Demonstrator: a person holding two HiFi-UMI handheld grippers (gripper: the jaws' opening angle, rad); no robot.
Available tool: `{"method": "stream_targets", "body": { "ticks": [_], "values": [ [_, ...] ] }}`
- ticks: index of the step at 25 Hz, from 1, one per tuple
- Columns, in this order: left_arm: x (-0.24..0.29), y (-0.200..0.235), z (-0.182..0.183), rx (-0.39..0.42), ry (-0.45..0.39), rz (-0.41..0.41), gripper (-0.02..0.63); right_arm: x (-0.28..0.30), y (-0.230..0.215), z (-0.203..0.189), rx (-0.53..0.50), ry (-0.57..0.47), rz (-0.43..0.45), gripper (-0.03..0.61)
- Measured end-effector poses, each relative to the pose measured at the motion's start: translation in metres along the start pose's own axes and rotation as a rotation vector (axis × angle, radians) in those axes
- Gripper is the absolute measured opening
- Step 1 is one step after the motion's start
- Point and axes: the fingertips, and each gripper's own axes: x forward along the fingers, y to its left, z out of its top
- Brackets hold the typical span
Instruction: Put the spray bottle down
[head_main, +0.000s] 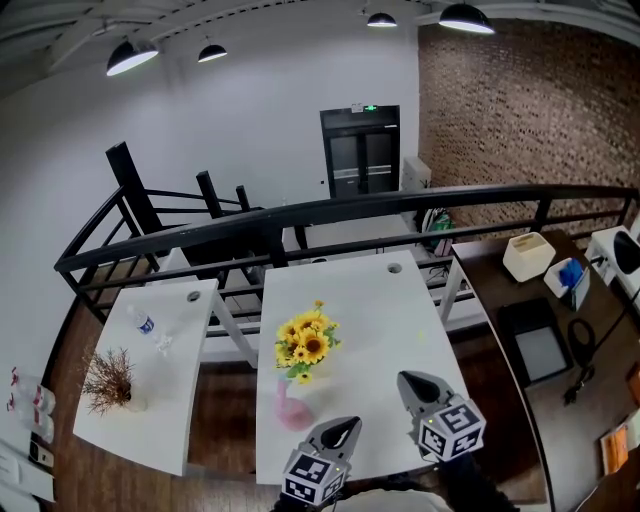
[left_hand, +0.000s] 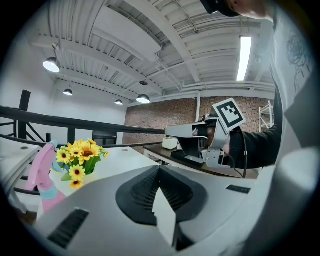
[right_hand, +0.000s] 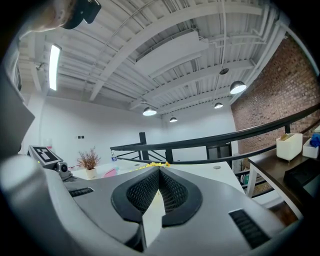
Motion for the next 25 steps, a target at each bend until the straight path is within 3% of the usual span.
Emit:
{"method": "stream_targets", "body": {
  "ticks": [25],
  "values": [
    [0.0015, -0.0033, 0.0058, 0.005, -0.003, -0.011, -0.009, -0.0023, -0.0037, 0.0007, 0.0, 0.006, 0.001, -0.021]
  ]
}}
